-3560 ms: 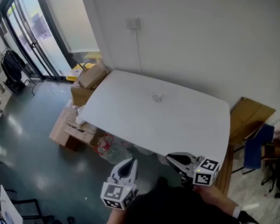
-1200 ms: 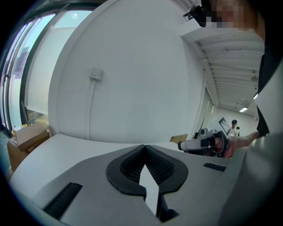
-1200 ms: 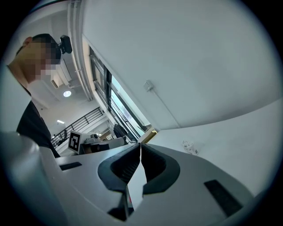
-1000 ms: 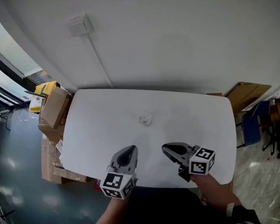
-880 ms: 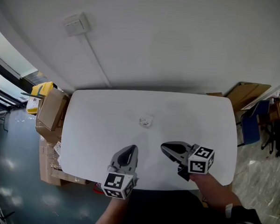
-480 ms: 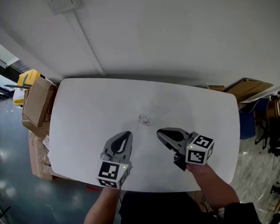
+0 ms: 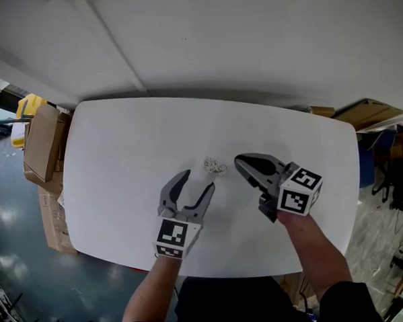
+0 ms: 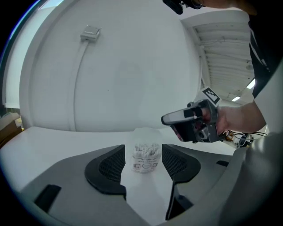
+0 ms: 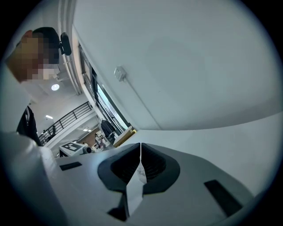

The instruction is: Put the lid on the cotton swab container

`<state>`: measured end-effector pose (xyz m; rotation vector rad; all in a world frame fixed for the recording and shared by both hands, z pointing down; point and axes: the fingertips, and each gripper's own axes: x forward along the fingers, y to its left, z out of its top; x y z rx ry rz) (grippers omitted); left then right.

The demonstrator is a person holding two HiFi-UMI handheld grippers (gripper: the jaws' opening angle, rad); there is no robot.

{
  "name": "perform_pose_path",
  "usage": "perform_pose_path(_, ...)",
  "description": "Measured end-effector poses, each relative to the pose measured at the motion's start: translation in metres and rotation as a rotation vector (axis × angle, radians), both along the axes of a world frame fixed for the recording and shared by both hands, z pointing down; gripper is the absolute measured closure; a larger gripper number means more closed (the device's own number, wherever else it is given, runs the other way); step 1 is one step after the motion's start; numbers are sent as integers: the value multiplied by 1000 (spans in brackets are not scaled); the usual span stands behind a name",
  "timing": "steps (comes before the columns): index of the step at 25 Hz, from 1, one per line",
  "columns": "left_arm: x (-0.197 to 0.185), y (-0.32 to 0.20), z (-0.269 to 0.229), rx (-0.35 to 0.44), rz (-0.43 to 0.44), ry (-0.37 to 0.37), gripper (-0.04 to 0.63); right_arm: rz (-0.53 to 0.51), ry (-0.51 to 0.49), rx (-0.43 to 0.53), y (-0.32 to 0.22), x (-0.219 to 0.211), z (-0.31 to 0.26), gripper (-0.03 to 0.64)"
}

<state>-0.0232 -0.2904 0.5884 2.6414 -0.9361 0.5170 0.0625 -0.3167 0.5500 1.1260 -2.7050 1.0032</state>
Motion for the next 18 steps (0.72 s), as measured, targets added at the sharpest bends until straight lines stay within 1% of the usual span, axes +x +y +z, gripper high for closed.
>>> perform_pose_path(2,3,-3,8,-4,-11,2,317,5,3,23,-9,1,-3,600)
perform_pose_path(4,8,-7,16,-3,-2,-3,290,11,14,37,-19,3,-4,600)
perform_pose_path(7,21,-10,27,12,55,-26,233,24,34,41,-33,6,2,600)
perform_pose_path(10,32,-9,37,37,107,-65,198,30,44,35,-42,5,9,600)
perform_pose_path(13,39,-10,46,27,128,-77,192,41,50,5,-46,5,22,600)
perform_pose_path(18,45,-16,55,14,126,-88,192,31,59,-46,-43,0,36,600)
